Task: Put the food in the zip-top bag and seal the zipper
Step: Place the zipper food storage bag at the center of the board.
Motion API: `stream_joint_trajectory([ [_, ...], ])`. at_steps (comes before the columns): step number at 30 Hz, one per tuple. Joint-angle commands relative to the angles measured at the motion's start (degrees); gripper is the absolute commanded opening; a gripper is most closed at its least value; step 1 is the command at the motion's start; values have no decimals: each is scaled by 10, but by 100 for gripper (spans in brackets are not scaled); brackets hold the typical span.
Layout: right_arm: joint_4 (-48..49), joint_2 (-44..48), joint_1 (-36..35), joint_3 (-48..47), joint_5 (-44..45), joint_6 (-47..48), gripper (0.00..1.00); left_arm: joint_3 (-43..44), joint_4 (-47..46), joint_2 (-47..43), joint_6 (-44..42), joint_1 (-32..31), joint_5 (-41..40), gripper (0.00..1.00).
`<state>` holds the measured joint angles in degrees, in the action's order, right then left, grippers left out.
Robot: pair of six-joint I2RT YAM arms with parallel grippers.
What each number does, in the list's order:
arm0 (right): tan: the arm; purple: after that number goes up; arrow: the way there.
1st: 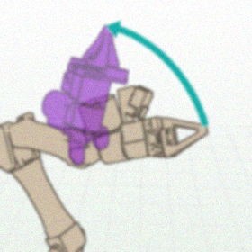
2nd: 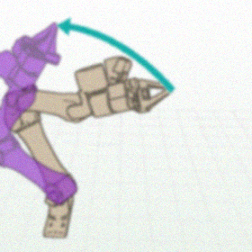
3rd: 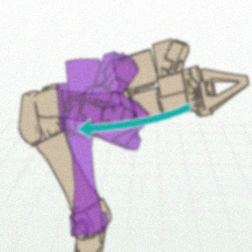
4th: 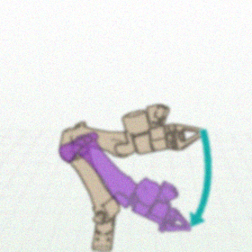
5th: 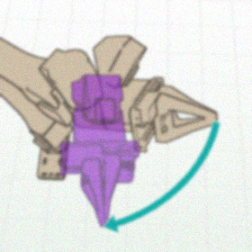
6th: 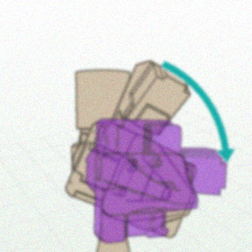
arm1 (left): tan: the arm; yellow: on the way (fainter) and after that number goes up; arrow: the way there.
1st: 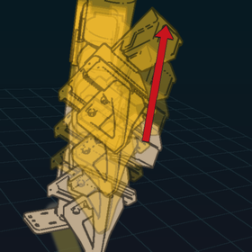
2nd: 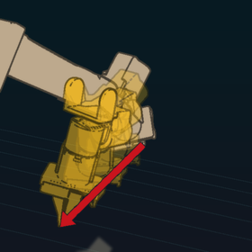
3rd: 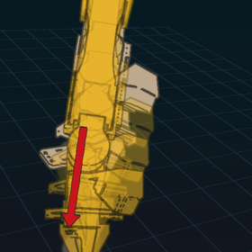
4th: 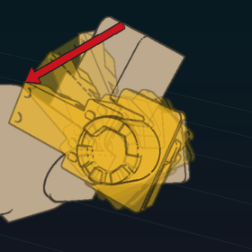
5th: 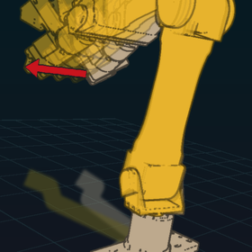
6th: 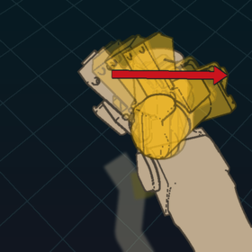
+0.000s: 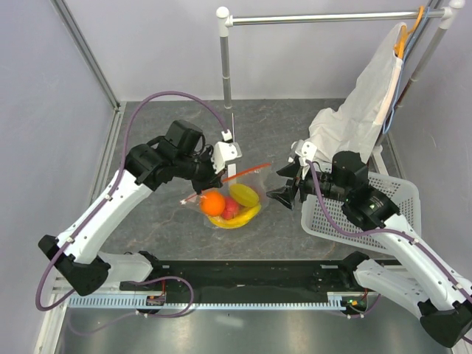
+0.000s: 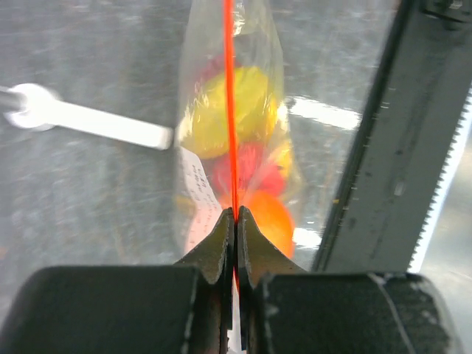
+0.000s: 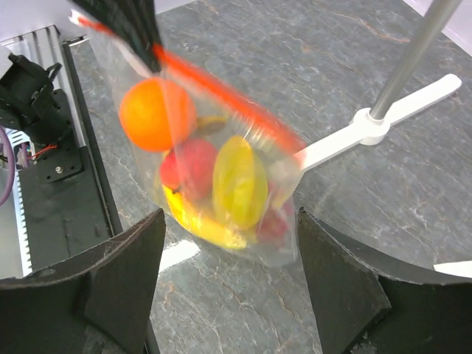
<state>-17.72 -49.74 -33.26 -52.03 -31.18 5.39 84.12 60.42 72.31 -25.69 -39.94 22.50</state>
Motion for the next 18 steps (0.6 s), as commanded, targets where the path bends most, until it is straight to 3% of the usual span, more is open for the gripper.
stream_joint_trajectory([
  [1,-7,12,0,-5,36,5,78,65,0,6,-55,43,-13,2],
  [10,-20,7,0,-15,70,0,79,67,49,-5,-72,122,12,2],
  [18,-21,2,0,-9,53,1,80,31,56,-27,-126,307,3,2],
])
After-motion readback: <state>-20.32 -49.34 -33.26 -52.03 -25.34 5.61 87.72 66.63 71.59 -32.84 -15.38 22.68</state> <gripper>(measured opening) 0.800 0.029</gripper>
